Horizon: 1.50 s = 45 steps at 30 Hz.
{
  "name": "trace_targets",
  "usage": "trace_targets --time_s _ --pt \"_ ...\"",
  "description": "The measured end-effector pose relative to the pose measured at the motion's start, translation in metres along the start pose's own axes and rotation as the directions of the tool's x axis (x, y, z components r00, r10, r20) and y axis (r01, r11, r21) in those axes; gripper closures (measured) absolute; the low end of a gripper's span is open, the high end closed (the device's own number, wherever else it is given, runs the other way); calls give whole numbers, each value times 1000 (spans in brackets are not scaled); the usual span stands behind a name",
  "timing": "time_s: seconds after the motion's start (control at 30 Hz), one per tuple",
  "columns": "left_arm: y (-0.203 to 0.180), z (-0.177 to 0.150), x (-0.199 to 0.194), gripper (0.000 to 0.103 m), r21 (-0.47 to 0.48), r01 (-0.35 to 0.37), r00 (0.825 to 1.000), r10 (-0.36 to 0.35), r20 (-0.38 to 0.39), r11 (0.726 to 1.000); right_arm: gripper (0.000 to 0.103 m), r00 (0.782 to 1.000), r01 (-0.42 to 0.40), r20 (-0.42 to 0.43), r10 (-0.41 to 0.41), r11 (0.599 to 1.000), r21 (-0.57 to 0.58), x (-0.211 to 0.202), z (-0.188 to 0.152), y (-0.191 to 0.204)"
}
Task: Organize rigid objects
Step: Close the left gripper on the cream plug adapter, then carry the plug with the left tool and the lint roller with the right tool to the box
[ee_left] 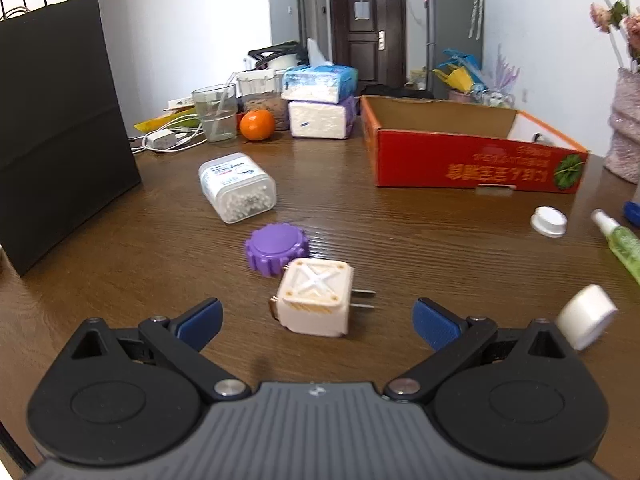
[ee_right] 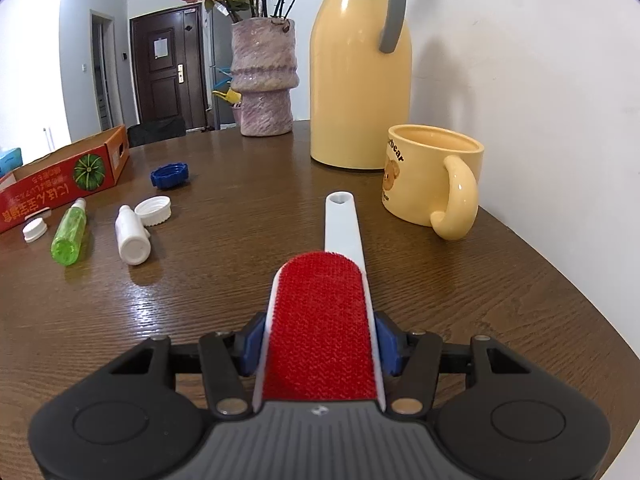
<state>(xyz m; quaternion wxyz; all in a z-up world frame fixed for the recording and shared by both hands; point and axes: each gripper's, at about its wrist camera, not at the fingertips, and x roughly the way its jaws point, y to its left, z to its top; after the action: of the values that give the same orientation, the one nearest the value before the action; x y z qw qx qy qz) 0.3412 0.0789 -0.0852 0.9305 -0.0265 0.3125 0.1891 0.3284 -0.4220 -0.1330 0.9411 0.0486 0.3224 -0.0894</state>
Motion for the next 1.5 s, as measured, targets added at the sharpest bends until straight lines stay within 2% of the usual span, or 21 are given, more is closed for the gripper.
trace_targets --time_s 0.13,0.37,0.4,0.5,0.93,1.5 --pt "4 3 21 0 -7 -17 1000 17 -24 1000 48 1000 16 3 -16 1000 -1 -1 -1 3" --pt "7 7 35 2 -7 7 1000 -7 -21 1000 48 999 32 10 -32 999 1 -2 -3 10" --pt "6 6 36 5 -4 13 1000 -13 -24 1000 48 999 32 11 -32 999 -1 -2 -3 11" --pt "6 5 40 35 0 53 998 -53 -47 999 48 999 35 16 -35 999 4 -4 -5 15" --pt "12 3 35 35 -24 97 994 -98 -38 995 48 999 27 30 -28 999 25 -18 -12 35" --pt "21 -1 9 36 -41 145 989 -145 20 989 48 995 -18 95 17 1000 9 -48 -4 65"
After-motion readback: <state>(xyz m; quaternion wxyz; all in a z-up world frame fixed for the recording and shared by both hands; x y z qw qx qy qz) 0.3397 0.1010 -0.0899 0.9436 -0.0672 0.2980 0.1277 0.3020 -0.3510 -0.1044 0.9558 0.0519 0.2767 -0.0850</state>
